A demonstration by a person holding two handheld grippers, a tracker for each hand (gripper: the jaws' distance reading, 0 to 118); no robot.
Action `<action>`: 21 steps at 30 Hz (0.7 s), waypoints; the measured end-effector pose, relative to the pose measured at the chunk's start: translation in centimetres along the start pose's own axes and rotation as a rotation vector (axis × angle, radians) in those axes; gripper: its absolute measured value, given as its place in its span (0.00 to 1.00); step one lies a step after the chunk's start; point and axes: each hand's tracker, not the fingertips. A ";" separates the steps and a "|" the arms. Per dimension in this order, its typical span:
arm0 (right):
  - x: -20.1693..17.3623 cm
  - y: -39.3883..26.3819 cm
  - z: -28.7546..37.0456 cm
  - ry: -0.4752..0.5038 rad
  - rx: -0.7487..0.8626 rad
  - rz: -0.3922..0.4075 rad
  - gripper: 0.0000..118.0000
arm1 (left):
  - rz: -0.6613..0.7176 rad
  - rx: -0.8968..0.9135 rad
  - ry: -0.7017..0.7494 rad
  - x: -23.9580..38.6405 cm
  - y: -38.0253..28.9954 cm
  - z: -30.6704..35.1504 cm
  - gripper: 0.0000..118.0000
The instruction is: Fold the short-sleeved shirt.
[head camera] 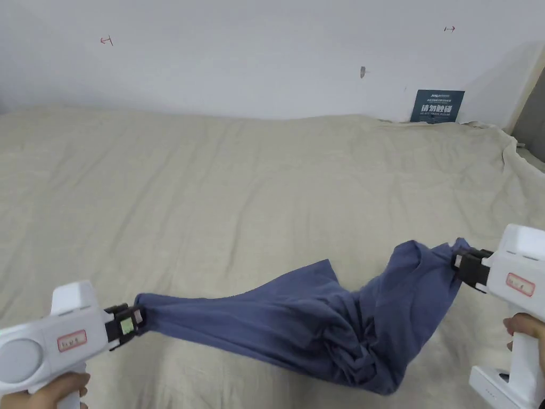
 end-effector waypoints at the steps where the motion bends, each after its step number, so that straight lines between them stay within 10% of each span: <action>1: 0.3 0.7 0.6 0.009 0.023 -0.018 0.02 | 0.000 0.025 -0.002 0.2 1.0 0.4 0.02; 21: -0.2 17.2 0.8 0.047 0.312 -0.087 0.02 | -0.069 0.288 -0.076 6.9 22.7 1.1 0.02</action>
